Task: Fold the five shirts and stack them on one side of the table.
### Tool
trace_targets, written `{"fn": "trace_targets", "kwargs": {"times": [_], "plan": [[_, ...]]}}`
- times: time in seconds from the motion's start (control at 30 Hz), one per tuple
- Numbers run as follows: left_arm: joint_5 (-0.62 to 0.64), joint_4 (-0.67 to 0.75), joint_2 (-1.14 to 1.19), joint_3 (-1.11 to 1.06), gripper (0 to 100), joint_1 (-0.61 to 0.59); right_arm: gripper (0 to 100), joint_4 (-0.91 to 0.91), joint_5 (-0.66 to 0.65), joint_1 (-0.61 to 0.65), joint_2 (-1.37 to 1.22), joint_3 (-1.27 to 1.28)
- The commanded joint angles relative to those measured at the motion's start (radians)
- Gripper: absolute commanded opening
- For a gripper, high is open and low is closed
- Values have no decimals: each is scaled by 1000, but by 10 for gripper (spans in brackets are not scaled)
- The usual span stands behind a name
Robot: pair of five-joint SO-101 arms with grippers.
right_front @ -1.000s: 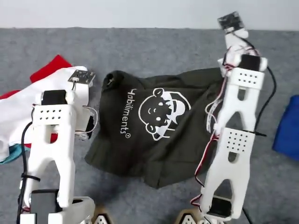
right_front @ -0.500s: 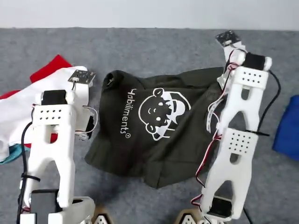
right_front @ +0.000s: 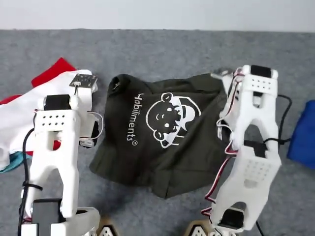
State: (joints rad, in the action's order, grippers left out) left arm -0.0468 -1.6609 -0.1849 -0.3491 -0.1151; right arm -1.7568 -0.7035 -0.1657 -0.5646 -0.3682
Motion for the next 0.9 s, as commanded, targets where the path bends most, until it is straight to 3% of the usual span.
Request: {"fn": "trace_targets", "kwargs": {"times": [0.0,0.47,0.63,0.87], "plan": [[15,23,-3,35,13,3,154,-22,-11,10,110,121],[15,23,-3,35,13,3,144,282,-15,30,111,393],[15,18,-3,35,13,2,3,325,-15,25,111,471],[12,17,-3,35,13,2,9,286,-20,-97,117,471]]}}
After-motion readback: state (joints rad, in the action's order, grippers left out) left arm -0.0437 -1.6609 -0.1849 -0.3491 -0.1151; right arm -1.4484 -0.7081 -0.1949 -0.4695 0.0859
